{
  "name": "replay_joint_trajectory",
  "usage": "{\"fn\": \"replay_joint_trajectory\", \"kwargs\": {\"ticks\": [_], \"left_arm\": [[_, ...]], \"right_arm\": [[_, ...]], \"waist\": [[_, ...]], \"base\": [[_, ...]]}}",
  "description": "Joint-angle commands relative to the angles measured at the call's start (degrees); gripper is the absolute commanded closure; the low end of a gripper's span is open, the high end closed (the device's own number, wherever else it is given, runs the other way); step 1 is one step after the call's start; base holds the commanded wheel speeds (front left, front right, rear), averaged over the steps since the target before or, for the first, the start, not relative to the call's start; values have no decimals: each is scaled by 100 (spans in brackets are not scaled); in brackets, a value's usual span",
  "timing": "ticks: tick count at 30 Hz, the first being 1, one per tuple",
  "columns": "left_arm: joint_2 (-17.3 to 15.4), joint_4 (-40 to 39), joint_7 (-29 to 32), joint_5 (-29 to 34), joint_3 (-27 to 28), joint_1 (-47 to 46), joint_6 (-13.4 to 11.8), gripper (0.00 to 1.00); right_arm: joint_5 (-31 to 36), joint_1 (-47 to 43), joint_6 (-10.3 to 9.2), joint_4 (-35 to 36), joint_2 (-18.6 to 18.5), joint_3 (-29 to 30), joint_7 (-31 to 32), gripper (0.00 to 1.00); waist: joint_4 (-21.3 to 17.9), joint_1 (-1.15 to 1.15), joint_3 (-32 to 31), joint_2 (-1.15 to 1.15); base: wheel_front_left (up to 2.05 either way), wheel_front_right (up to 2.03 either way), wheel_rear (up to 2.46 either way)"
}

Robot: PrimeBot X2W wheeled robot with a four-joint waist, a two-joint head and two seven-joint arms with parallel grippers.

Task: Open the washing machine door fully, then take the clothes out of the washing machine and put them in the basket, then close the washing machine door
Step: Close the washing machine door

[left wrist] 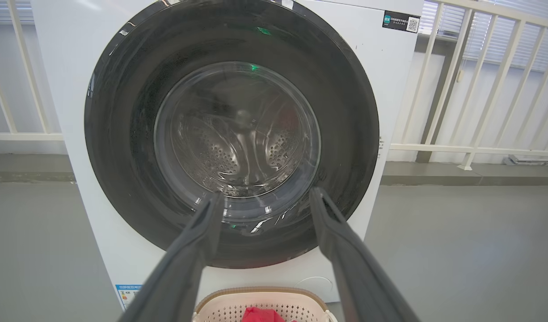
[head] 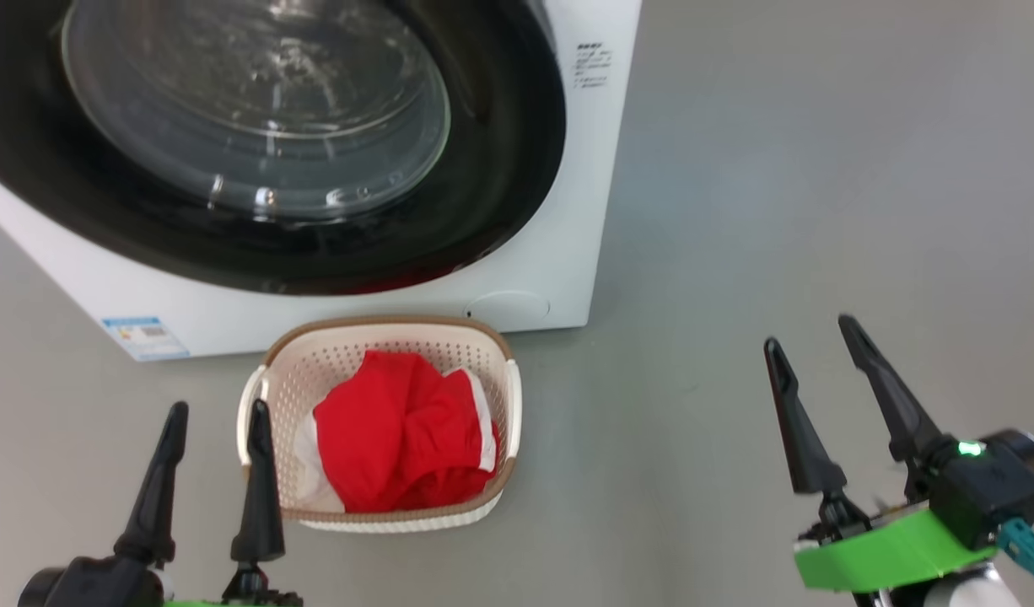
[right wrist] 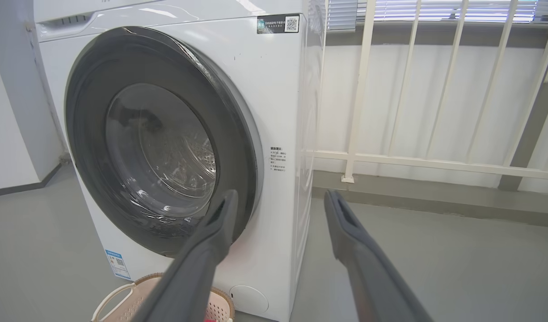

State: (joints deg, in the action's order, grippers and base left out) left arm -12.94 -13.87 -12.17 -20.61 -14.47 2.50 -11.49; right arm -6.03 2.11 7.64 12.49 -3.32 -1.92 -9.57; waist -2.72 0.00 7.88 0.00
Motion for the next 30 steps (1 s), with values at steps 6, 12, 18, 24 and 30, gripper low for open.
{"fn": "replay_joint_trajectory", "kwargs": {"ticks": [6,12,18,24,30], "left_arm": [[-155,-73,-36,-96,292,71,-65,0],[-251,-50,-46,-133,325,273,-41,0],[-339,-60,-50,-50,333,436,-103,0],[-371,-48,-57,-18,348,556,-171,0],[-403,-52,-55,-11,323,585,-172,0]], "right_arm": [[56,-378,-15,298,41,10,8,0],[-70,-740,-15,445,43,184,5,0],[-154,-1082,-15,592,44,420,-1,0],[-198,-1277,-15,689,44,532,7,0],[-211,-1356,-15,749,44,574,27,0]], "waist": [[-163,0,-294,0],[-208,0,-437,0],[-223,0,-529,0],[-221,0,-610,0],[-179,0,-664,0]], "base": [[0,0,0],[0,0,0],[0,0,0],[0,0,0],[0,0,0]]}}
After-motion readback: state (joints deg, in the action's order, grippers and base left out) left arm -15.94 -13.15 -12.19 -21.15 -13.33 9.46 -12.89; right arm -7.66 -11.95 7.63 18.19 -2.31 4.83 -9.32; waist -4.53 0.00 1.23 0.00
